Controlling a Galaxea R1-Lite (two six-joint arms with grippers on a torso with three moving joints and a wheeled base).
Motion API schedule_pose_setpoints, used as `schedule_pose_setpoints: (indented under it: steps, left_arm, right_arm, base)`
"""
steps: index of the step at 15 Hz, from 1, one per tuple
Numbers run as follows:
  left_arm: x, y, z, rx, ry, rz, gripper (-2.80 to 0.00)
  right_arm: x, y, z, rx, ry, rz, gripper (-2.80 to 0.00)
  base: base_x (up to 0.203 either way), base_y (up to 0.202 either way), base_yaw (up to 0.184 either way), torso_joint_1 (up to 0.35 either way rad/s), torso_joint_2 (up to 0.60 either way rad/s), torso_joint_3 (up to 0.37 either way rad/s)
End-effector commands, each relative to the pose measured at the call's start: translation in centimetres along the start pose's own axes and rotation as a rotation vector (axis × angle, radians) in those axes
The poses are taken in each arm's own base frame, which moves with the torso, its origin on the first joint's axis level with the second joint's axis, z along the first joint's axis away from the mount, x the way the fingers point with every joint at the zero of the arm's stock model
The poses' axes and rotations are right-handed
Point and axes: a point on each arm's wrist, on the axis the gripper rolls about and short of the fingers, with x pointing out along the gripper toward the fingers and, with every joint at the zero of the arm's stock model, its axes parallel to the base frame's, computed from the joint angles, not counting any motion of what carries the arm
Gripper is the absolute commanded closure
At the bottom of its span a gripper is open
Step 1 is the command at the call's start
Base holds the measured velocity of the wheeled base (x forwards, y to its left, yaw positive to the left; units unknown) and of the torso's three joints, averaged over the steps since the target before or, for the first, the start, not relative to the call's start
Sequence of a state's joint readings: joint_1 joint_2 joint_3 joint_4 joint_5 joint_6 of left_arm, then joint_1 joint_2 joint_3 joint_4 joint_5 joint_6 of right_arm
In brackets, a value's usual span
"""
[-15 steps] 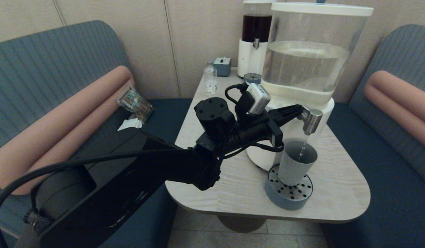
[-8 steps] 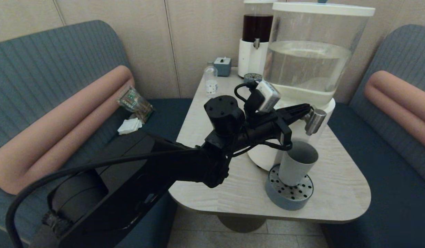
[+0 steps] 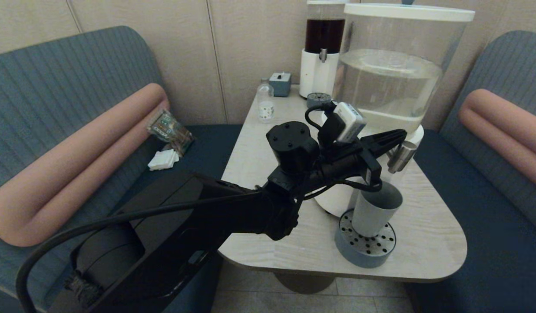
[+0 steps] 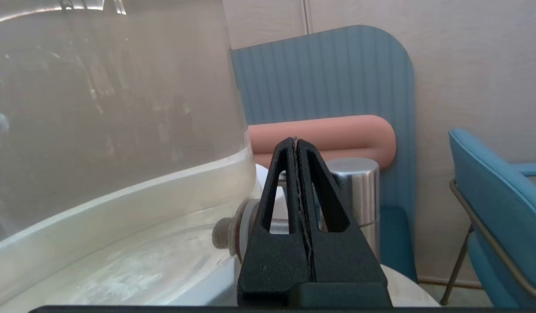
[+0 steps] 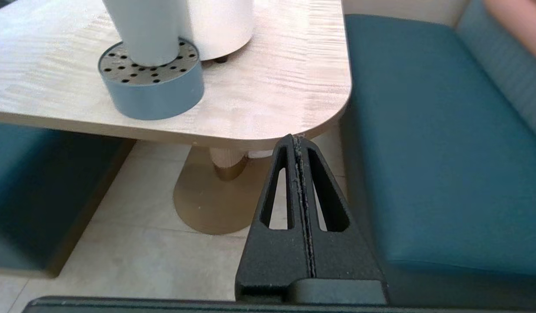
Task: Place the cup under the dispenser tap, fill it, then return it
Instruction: Turn off the faucet
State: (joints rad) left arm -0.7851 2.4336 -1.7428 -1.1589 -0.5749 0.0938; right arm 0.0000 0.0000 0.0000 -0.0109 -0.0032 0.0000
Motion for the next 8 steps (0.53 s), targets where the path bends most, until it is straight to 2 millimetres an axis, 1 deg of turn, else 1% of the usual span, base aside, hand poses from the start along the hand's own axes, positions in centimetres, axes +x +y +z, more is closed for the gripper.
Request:
schedule_pose_setpoints:
  steps: [1,3,5,6,8]
  left_arm:
    - [-0.2,-0.1,-0.1,-0.002,0.006,-0.006,0.0]
    - [-0.3,-0.1,0.1,0.005,0.009,-0.005,0.0]
    - [-0.9,-0.3,0.3,0.002,0.025,-0.004,0.0]
    - [-1.3,-0.4,0.4,0.0,0.031,-0.002,0.0]
    - [-2.8,0.0,0.8,0.001,0.049,0.016,0.0]
  right_arm:
    - [0.0,0.0,0.0,0.001,0.002,0.002,0.0]
    - [0.0,0.0,0.0,0.0,0.002,0.0,0.0]
    - [0.0,0.0,0.0,0.0,0.002,0.0,0.0]
    - [0.0,0.0,0.0,0.0,0.002,0.0,0.0]
    - [0.0,0.0,0.0,0.0,0.002,0.0,0.0]
  base:
    - [0.0,0.0,0.0,0.0,0.0,0.0]
    - [0.0,0.0,0.0,0.0,0.0,0.0]
    - [0.0,0.0,0.0,0.0,0.0,0.0]
    - [0.0,0.0,0.0,0.0,0.0,0.0]
    - [0.0,0.0,0.0,0.0,0.0,0.0]
